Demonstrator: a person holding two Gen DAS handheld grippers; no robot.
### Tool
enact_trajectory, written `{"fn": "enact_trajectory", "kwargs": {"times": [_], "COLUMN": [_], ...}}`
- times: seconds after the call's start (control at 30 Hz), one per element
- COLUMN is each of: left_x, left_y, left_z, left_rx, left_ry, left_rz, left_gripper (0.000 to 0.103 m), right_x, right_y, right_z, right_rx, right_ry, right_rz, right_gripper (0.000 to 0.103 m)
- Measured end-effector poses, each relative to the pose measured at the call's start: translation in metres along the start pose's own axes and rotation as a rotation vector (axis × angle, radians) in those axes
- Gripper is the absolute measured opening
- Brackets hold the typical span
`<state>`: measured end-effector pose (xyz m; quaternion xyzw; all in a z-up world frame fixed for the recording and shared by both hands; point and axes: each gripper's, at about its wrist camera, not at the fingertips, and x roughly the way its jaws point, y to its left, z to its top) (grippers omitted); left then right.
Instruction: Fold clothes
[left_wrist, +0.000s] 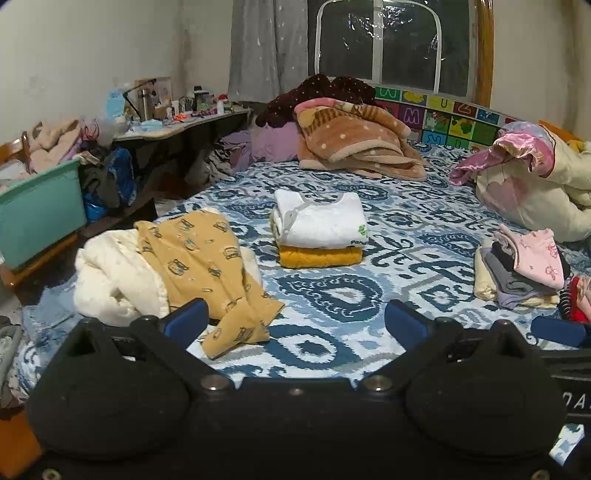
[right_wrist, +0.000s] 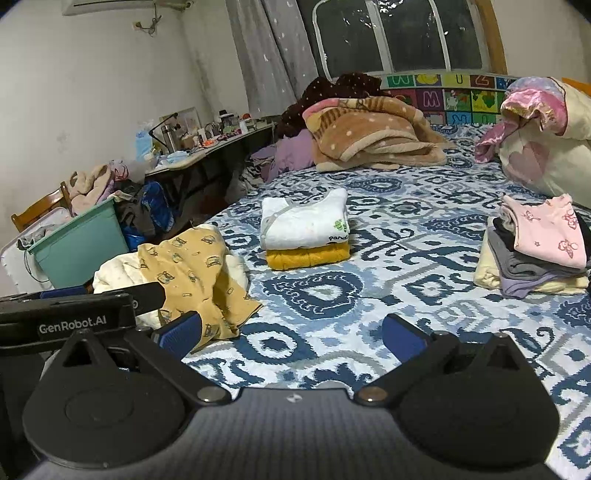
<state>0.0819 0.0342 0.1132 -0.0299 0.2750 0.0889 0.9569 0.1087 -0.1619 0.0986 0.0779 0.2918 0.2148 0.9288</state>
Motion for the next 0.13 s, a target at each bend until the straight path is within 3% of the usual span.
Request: {"fn": "enact_trajectory", "kwargs": {"times": [0.13], "left_x": [0.0027], "left_y": [-0.002], "left_z": [0.0024], "left_rx": [0.005], "left_ry": [-0.019], "left_rz": [0.001], "left_gripper": [0.103], "right_x": [0.0062], "right_y": [-0.0031], "right_z": [0.0024], "right_rx": [0.01], "right_ry": [0.006], "right_rz": [0.006], "right_gripper": [0.103]}}
